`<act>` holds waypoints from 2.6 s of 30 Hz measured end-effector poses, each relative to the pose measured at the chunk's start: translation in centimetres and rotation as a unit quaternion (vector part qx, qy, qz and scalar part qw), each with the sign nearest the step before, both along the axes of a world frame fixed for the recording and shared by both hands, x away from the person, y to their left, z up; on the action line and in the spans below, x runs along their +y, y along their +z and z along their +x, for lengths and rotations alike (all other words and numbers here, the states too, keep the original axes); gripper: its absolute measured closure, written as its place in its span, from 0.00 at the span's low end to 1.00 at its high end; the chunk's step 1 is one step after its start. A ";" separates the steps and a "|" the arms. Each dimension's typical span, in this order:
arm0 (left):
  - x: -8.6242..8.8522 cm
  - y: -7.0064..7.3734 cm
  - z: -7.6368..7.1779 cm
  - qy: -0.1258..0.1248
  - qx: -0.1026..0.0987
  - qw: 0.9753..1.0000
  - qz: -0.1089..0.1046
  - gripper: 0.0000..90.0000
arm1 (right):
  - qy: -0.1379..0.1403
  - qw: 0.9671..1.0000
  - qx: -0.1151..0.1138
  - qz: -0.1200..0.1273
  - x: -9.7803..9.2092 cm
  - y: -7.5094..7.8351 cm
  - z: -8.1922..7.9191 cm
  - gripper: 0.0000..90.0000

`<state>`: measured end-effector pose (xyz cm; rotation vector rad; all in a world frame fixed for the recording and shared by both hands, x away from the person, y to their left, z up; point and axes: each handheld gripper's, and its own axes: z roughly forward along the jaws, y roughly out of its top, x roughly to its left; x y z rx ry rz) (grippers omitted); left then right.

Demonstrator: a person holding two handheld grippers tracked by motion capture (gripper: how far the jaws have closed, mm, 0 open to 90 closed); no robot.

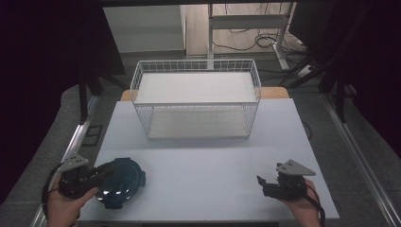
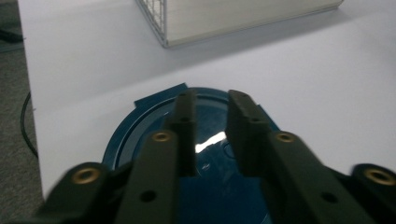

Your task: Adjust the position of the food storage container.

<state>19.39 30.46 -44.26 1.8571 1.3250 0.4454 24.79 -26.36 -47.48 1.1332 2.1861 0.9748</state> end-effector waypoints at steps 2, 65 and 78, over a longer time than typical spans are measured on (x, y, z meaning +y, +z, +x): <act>0.4 -0.2 -0.2 0.000 0.005 1.000 0.001 0.88 | 0.000 1.000 0.000 -0.001 0.0 0.0 0.0 0.18; 2.8 -7.0 -0.4 0.023 0.137 0.990 -0.003 1.00 | 0.011 1.000 0.007 -0.027 0.7 -0.8 0.1 0.18; 0.1 -6.9 1.3 -0.007 0.140 0.990 -0.005 1.00 | 0.010 1.000 0.008 -0.025 0.8 -0.8 0.1 0.18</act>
